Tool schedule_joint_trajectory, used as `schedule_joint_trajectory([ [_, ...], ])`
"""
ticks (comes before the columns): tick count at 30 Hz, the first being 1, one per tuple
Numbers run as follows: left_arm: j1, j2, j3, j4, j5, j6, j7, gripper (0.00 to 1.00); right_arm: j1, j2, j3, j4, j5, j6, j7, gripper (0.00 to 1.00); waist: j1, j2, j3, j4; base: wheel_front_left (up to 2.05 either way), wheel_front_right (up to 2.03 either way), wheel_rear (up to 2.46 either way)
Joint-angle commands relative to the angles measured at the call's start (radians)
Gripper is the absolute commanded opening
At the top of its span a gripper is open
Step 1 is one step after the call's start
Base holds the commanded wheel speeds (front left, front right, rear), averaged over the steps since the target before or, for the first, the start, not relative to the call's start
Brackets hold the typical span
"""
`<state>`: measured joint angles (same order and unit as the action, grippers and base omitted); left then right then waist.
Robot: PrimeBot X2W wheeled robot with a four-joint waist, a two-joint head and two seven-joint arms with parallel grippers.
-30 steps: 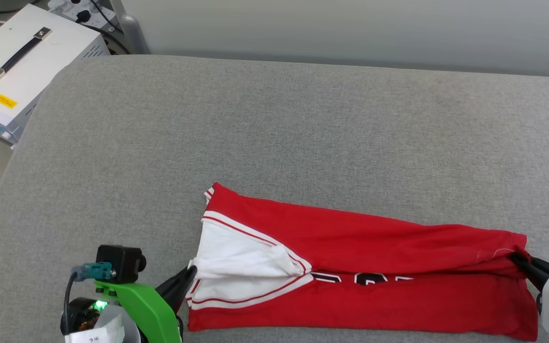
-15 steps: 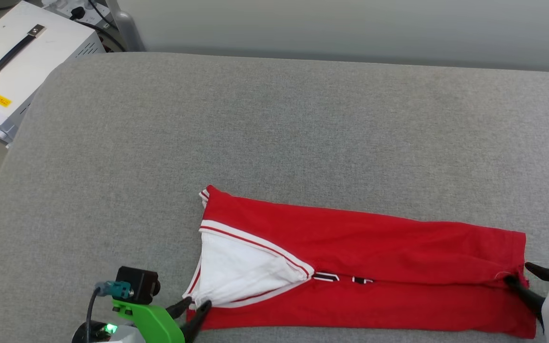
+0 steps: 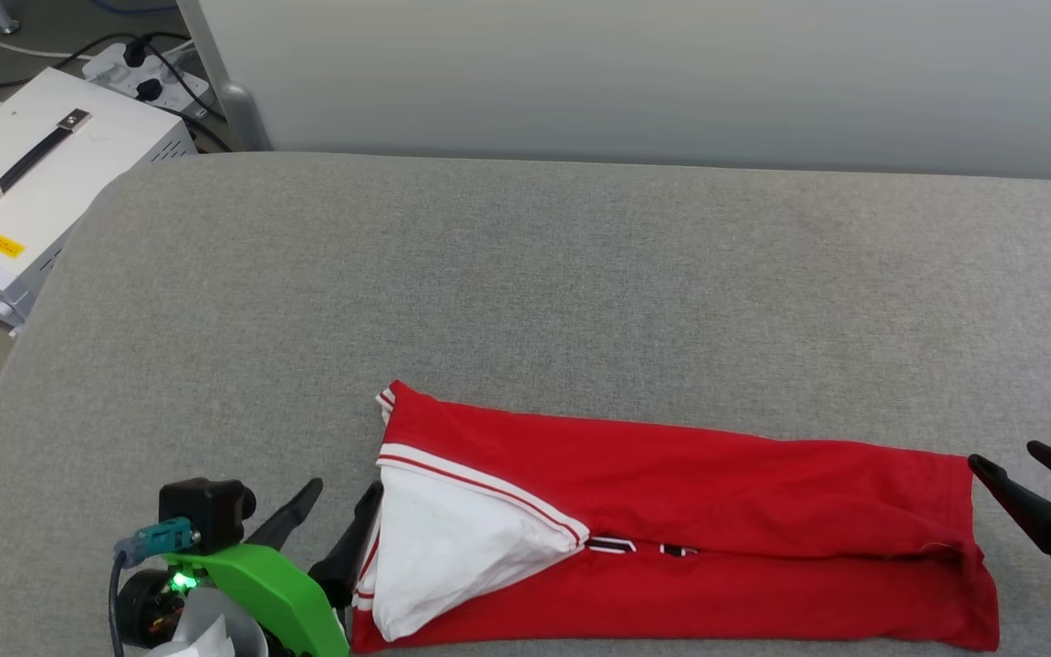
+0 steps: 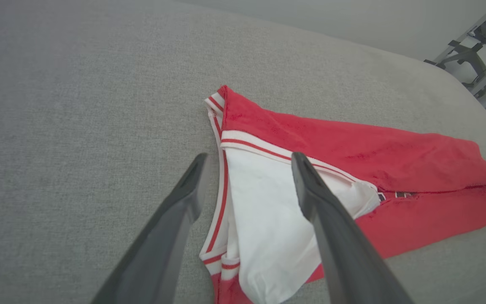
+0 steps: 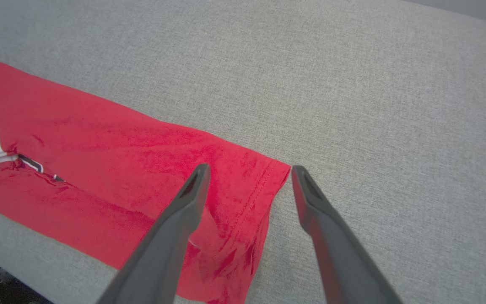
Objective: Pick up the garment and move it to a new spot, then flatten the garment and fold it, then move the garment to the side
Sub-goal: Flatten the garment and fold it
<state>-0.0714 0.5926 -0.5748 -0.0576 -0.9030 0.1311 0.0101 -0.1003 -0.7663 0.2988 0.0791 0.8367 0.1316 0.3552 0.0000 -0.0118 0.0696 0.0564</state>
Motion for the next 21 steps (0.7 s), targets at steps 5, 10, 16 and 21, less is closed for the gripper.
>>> schedule_joint_trajectory([
  [5,-0.044,-0.026,0.045,0.005,0.073,0.025,-0.145,1.00,0.047,0.115,-0.150,-0.055,-0.061,-0.001,0.104,1.00,0.0000,0.0118,-0.010,-0.005,0.00,0.00,0.00],
  [10,-0.062,-0.072,0.099,0.025,0.150,0.057,-0.257,1.00,0.088,0.252,-0.259,-0.070,-0.186,-0.001,0.198,1.00,0.0000,0.0118,0.006,0.001,0.00,0.00,0.00],
  [16,-0.054,-0.143,0.216,0.024,0.272,0.033,-0.271,1.00,0.108,0.398,-0.372,-0.031,-0.328,-0.001,0.242,1.00,0.0000,0.0118,0.031,0.007,0.00,0.00,0.00],
  [21,-0.022,-0.194,0.307,0.031,0.350,-0.028,-0.272,1.00,0.111,0.474,-0.442,0.019,-0.399,-0.001,0.255,1.00,0.0000,0.0118,0.046,0.010,0.00,0.00,0.00],
])
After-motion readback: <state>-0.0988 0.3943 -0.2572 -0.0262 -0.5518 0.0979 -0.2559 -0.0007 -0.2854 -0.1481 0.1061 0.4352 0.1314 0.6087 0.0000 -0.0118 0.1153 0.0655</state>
